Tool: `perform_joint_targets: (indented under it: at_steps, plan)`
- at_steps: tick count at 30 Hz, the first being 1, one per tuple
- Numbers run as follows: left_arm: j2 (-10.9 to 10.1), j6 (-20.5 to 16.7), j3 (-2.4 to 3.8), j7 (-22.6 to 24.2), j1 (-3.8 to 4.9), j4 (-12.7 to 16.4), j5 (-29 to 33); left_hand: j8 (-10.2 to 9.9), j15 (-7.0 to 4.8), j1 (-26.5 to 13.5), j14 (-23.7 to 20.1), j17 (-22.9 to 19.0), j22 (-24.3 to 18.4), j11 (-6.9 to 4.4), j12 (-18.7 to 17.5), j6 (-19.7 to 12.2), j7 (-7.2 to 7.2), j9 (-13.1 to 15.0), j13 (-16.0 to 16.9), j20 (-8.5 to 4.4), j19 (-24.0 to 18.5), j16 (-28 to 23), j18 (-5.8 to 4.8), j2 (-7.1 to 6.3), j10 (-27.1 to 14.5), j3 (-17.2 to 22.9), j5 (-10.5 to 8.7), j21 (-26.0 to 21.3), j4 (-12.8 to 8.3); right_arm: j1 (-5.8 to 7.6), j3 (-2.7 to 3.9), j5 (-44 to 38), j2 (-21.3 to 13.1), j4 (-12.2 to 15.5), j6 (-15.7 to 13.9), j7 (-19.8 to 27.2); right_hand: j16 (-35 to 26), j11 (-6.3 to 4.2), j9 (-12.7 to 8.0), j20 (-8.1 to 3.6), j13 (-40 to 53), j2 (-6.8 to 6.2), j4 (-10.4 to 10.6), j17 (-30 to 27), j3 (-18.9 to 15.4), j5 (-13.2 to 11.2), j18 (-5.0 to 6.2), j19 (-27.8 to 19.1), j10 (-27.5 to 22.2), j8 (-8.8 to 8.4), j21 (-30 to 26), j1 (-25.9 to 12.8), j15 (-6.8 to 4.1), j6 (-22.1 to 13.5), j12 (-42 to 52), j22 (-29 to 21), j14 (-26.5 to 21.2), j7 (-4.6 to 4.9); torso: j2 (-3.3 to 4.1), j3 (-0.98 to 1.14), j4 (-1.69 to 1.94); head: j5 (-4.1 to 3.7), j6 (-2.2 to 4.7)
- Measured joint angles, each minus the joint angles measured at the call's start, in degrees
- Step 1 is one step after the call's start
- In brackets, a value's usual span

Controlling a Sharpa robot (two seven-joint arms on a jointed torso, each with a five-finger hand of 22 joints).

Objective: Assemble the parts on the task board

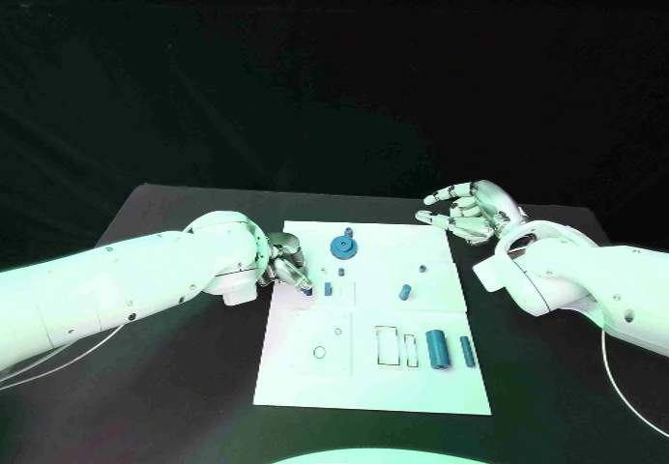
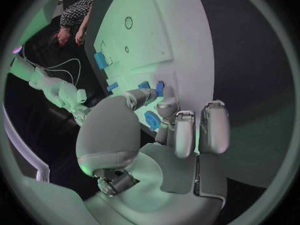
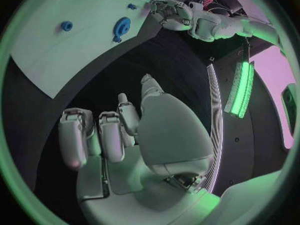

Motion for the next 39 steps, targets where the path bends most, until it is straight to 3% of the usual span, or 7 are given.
perform_joint_targets:
  at_steps: [15,23,39]
  plan:
    - [0.6,1.7,-0.02,-0.3,0.21,-0.7,-0.9,-0.1,0.00,-0.3,0.0,0.0,0.0,-0.20,1.3,0.3,0.07,-0.3,2.1,-0.12,0.1,0.0,0.00,0.31,1.4,-0.3,1.99,0.0,-0.3,0.00,0.00,0.0,-0.1,0.1,0.0,0.0,0.0,0.00,0.0,0.00,0.0,0.00,0.0,0.0,0.0,0.0,0.00,0.0,0.0,0.00,0.0,0.0,0.00,0.0,0.0,0.0,0.0,0.00,-0.01,-0.02,0.03,-0.10,-0.25]
    - [0.6,2.0,-0.01,-0.3,0.23,-0.7,-1.5,-0.1,-0.43,-1.5,0.0,0.0,0.0,-0.63,2.1,0.6,-0.06,0.0,3.8,-0.11,0.1,0.0,0.00,0.65,2.5,-0.7,2.04,0.0,-0.7,0.00,0.00,0.0,-0.1,0.1,0.0,0.0,0.0,0.00,0.0,0.00,0.0,0.00,0.0,0.0,0.0,0.0,0.00,0.0,0.0,0.00,0.0,0.0,0.00,0.0,0.0,0.0,0.0,0.00,-0.01,-0.03,0.03,-0.10,-0.29]
    - [1.1,1.5,-0.15,-0.3,0.12,-0.6,-1.9,0.7,-0.63,-2.9,-0.2,0.0,0.0,-1.05,2.4,1.3,-0.39,0.1,4.2,-0.52,0.5,0.0,0.00,1.32,3.3,-1.7,1.48,0.0,-1.8,0.00,0.00,0.0,-0.2,0.3,0.0,0.0,0.0,0.00,0.0,0.00,0.0,0.00,0.0,0.0,0.0,0.0,0.00,0.0,0.0,0.00,0.0,0.0,0.00,0.0,0.0,0.0,0.0,0.00,0.00,0.02,0.00,-0.02,-0.18]
